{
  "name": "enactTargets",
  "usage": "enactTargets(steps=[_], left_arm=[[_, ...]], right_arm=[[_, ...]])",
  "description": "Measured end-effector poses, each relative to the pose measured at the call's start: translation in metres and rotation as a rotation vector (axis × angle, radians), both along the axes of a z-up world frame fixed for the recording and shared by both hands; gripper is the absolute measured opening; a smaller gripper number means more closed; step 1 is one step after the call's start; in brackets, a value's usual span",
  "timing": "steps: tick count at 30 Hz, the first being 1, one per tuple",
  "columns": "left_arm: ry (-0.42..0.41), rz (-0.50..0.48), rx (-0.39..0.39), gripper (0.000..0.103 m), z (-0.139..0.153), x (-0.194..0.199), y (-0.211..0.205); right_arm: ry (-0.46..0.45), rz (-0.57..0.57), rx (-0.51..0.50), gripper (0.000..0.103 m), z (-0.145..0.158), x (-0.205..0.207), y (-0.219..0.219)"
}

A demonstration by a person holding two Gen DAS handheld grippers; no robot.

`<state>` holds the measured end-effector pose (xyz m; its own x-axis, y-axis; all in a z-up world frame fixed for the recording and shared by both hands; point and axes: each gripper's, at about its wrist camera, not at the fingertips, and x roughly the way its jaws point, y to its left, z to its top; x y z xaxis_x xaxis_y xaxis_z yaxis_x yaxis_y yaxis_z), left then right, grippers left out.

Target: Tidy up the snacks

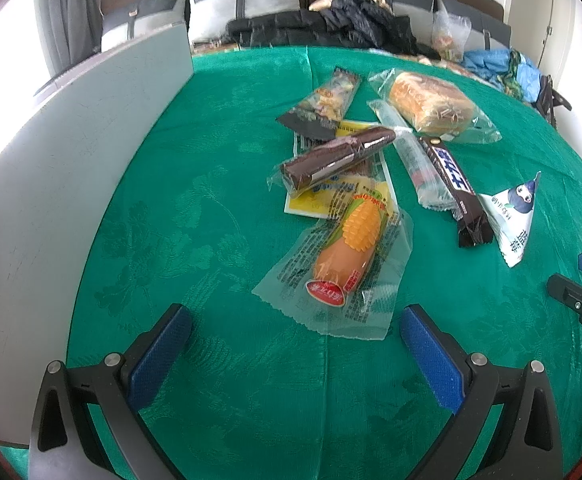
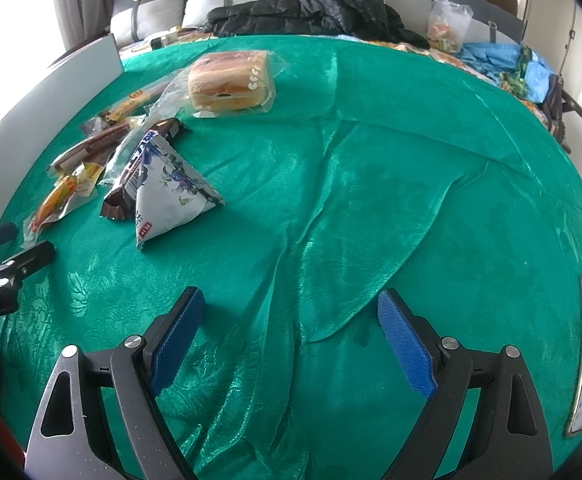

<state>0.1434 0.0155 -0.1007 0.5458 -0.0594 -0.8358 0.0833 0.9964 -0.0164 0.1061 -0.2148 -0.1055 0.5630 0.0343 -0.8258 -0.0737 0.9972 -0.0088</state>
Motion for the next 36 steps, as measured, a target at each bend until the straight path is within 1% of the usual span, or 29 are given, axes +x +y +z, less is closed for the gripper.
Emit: enactTargets(steps=[2, 3, 4, 5, 7, 8, 10, 12, 15, 17, 18, 19, 20, 21, 22, 24, 27, 33, 36], left_arm=[[0.029, -0.001, -0.037, 0.102, 0.004, 0.004, 0.004], [0.032, -0.007, -0.065, 0.102, 0.008, 0.006, 0.006], [0.028, -0.013, -0.076, 0.102, 0.013, 0.009, 0.007], [0.022, -0.022, -0.074, 0.102, 0.017, 0.012, 0.006], [0.013, -0.057, -0.041, 0.1, 0.025, 0.021, 0.001], [0.017, -0.076, -0.03, 0.097, 0.027, 0.025, -0.002], [0.043, -0.13, -0.01, 0.089, 0.026, 0.039, -0.009], [0.087, -0.171, 0.004, 0.079, 0.02, 0.053, -0.016], [0.123, -0.214, -0.002, 0.075, 0.013, 0.062, -0.024], [0.119, -0.224, 0.012, 0.074, 0.013, 0.062, -0.029], [0.117, -0.228, 0.016, 0.072, 0.013, 0.062, -0.031], [0.114, -0.229, 0.02, 0.07, 0.014, 0.061, -0.032], [0.11, -0.23, 0.027, 0.063, 0.015, 0.059, -0.033], [0.11, -0.231, 0.026, 0.054, 0.016, 0.058, -0.033], [0.113, -0.229, 0.027, 0.051, 0.017, 0.056, -0.033], [0.12, -0.221, 0.027, 0.037, 0.018, 0.052, -0.031], [0.133, -0.194, 0.004, 0.027, 0.02, 0.041, -0.027], [0.118, -0.128, -0.053, 0.026, 0.027, 0.011, -0.012], [0.114, -0.107, -0.07, 0.026, 0.026, 0.001, -0.006]], right_arm=[[-0.004, 0.001, 0.001, 0.092, 0.0, -0.002, 0.0], [-0.007, 0.001, 0.001, 0.092, 0.0, -0.002, 0.0], [-0.009, 0.002, 0.001, 0.092, 0.0, -0.003, -0.001], [-0.012, 0.002, 0.001, 0.092, -0.001, -0.004, -0.001], [-0.013, 0.002, 0.001, 0.092, 0.0, -0.004, -0.001], [-0.014, 0.002, 0.001, 0.092, 0.0, -0.004, -0.001], [-0.015, 0.003, 0.001, 0.092, 0.0, -0.004, -0.002], [-0.016, 0.005, 0.001, 0.092, 0.001, -0.005, -0.002], [-0.015, 0.004, 0.001, 0.092, 0.001, -0.005, -0.002], [-0.015, 0.004, 0.001, 0.092, 0.001, -0.004, -0.002], [-0.015, 0.004, 0.001, 0.092, 0.0, -0.005, -0.002], [-0.015, 0.004, 0.001, 0.092, 0.0, -0.004, -0.002], [-0.015, 0.004, 0.001, 0.092, 0.0, -0.004, -0.002], [-0.015, 0.004, 0.001, 0.092, 0.0, -0.005, -0.002], [-0.015, 0.003, 0.001, 0.092, 0.0, -0.004, -0.002], [-0.015, 0.003, 0.001, 0.092, 0.0, -0.004, -0.002], [-0.017, 0.003, 0.002, 0.092, 0.0, -0.005, -0.002], [-0.027, 0.005, 0.002, 0.092, 0.001, -0.003, -0.001], [-0.03, 0.006, 0.002, 0.092, 0.001, -0.002, -0.001]])
